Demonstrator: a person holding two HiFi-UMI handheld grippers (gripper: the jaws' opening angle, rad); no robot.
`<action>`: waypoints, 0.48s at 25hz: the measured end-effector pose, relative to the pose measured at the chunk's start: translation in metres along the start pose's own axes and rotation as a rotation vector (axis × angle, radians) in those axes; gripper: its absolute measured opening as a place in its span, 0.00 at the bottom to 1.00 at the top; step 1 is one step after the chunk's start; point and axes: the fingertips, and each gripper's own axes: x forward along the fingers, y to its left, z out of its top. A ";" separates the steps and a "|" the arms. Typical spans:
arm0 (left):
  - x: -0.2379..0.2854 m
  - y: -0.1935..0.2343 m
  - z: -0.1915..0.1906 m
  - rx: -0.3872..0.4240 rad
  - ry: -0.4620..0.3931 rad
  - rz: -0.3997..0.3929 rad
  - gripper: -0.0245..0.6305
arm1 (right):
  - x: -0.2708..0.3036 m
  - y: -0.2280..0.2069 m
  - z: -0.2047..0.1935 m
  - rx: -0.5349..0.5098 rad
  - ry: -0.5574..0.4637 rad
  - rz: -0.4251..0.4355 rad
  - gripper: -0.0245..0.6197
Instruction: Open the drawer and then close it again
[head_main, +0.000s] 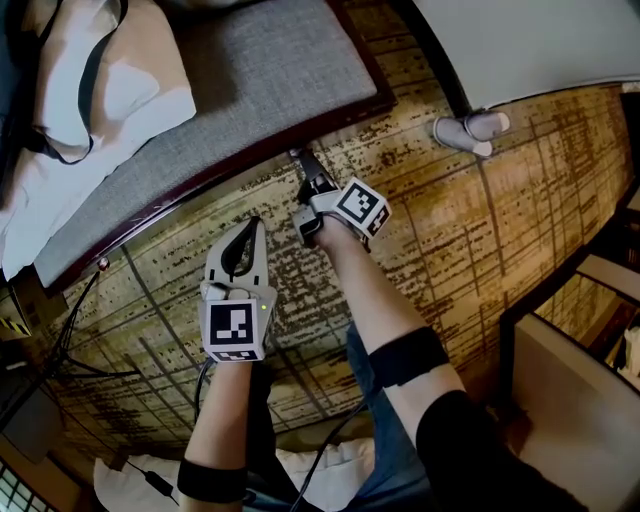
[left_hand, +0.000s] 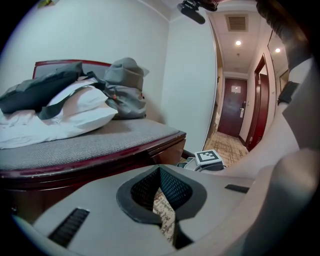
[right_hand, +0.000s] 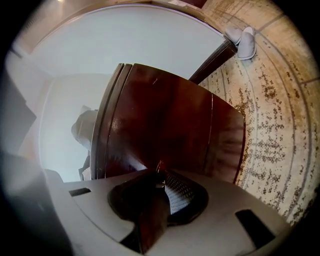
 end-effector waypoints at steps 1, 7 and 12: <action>-0.001 0.002 -0.001 -0.014 0.001 0.008 0.04 | 0.001 0.000 0.000 0.004 -0.004 -0.005 0.14; -0.005 0.001 -0.007 -0.029 0.013 0.001 0.04 | 0.001 0.000 0.000 -0.016 0.022 -0.037 0.15; -0.008 -0.004 -0.007 -0.043 0.019 -0.004 0.04 | 0.000 0.001 0.002 -0.034 0.016 -0.054 0.15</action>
